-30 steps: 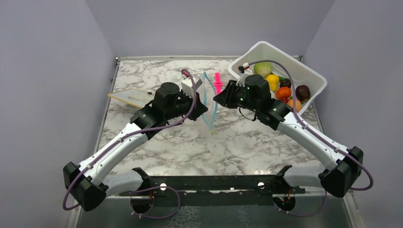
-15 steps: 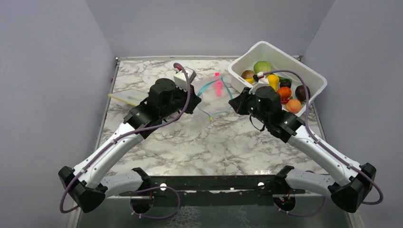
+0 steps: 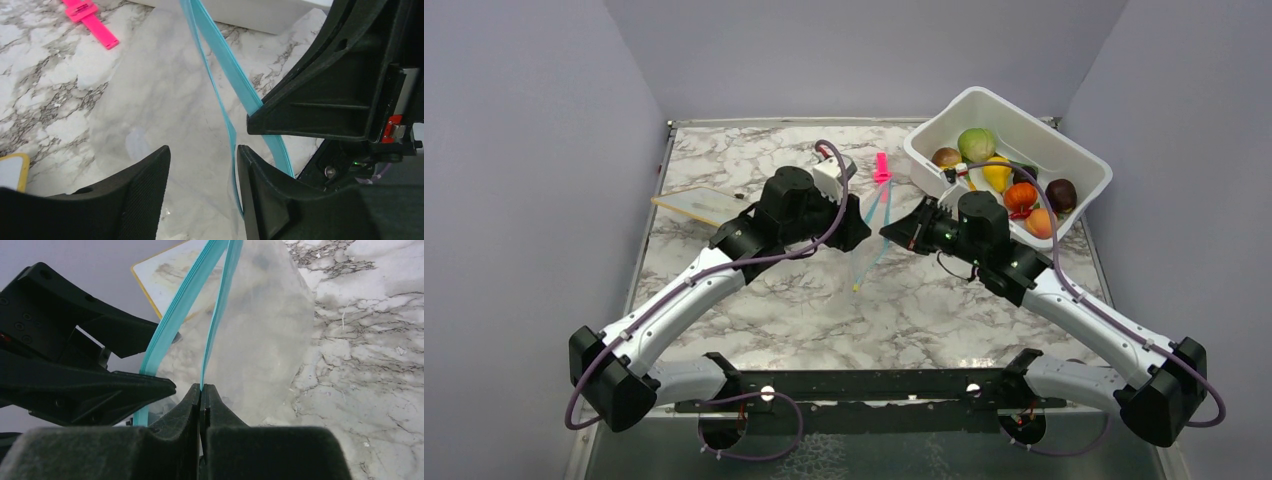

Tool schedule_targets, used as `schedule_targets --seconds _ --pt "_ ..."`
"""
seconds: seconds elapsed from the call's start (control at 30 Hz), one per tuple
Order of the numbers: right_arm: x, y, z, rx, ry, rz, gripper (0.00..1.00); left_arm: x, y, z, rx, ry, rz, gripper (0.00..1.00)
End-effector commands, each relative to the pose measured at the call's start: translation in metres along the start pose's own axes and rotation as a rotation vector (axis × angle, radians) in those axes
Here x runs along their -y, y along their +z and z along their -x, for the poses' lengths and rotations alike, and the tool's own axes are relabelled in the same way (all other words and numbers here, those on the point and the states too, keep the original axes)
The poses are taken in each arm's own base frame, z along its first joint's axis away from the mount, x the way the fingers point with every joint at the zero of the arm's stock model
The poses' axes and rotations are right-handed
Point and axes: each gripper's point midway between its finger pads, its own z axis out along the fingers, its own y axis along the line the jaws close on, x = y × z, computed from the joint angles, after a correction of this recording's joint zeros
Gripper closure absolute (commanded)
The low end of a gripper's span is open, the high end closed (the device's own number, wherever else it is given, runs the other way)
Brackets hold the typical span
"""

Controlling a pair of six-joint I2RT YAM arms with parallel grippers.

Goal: Place the food in the zip-top bag and seal the zipper
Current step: Open the zipper of the food storage bag.

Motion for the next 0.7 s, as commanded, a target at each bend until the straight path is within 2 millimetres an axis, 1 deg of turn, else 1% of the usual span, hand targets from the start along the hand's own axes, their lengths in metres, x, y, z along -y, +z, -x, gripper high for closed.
schedule_targets --seconds 0.0,0.13,0.2,0.23,0.3,0.37,0.4,0.47,0.5,0.57,0.67 --pt "-0.014 -0.004 0.005 0.024 0.022 0.053 0.99 0.023 0.004 0.019 0.053 0.019 -0.121 0.44" --pt "-0.013 -0.003 0.005 0.023 0.014 0.047 0.99 0.010 0.013 0.022 0.064 0.059 -0.062 0.43" --pt "-0.011 -0.003 0.006 0.027 0.012 0.041 0.99 0.005 0.017 0.021 0.050 0.080 -0.041 0.51" --pt "-0.009 -0.003 0.006 0.029 0.007 0.034 0.99 0.003 0.018 0.021 0.042 0.091 -0.029 0.55" --pt "-0.002 -0.002 0.008 0.041 -0.010 -0.002 0.99 -0.005 0.016 0.026 0.045 0.121 0.016 0.74" --pt "0.013 -0.003 0.009 0.052 -0.019 -0.084 0.99 -0.018 0.010 0.036 0.077 0.152 0.097 0.93" --pt "0.022 -0.005 0.011 0.063 -0.028 -0.128 0.99 -0.025 0.006 0.041 0.096 0.162 0.142 1.00" --pt "0.039 -0.010 0.012 0.086 -0.042 -0.207 0.99 -0.036 -0.002 0.052 0.130 0.184 0.217 1.00" --pt "0.044 -0.013 0.012 0.095 -0.049 -0.229 0.99 -0.040 -0.005 0.056 0.144 0.191 0.245 1.00" --pt "0.055 -0.016 0.007 0.098 -0.059 -0.251 0.99 -0.044 -0.008 0.060 0.157 0.202 0.270 1.00" --pt "0.063 -0.016 -0.007 0.067 -0.053 -0.241 0.99 -0.045 -0.006 0.057 0.163 0.213 0.266 1.00"
